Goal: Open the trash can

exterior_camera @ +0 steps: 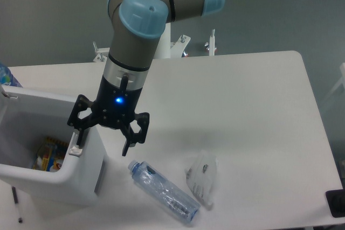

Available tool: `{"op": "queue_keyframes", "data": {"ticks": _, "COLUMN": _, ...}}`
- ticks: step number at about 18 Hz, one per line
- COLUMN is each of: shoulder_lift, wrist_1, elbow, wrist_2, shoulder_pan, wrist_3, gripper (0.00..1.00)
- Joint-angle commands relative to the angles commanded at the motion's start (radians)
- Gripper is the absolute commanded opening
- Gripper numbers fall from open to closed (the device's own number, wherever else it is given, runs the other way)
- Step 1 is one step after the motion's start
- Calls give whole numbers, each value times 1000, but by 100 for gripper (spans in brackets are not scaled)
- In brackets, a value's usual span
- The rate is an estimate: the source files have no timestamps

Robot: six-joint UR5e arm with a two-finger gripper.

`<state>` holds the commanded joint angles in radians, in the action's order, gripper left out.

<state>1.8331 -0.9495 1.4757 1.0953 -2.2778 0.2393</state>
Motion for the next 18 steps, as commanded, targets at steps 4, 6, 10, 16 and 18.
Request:
{"op": "queue_keyframes", "data": {"ticks": 4, "shoulder_lift": -5, "wrist_1": 2, "elbow": -3, "wrist_2": -2, "shoulder_pan": -63, "wrist_3": 31, "gripper": 100}}
{"op": "queue_keyframes", "data": {"ticks": 6, "shoulder_lift": -5, "wrist_1": 3, "elbow": 1, "wrist_2": 0, "shoulder_pan": -95, "wrist_3": 67, "gripper": 100}}
{"op": "queue_keyframes", "data": {"ticks": 10, "shoulder_lift": 0, "wrist_1": 2, "elbow": 9, "wrist_2": 6, "shoulder_pan": -187, "wrist_3": 181, "gripper": 100}}
{"op": "queue_keyframes", "data": {"ticks": 16, "shoulder_lift": 43, "wrist_1": -3, "elbow": 8, "wrist_2": 11, "shoulder_pan": -318, "wrist_3": 441, "gripper": 100}}
{"op": "queue_keyframes", "data": {"ticks": 18, "shoulder_lift": 51, "wrist_1": -9, "elbow": 11, "wrist_2": 40, "shoulder_pan": -331, "wrist_3": 515, "gripper": 100}}
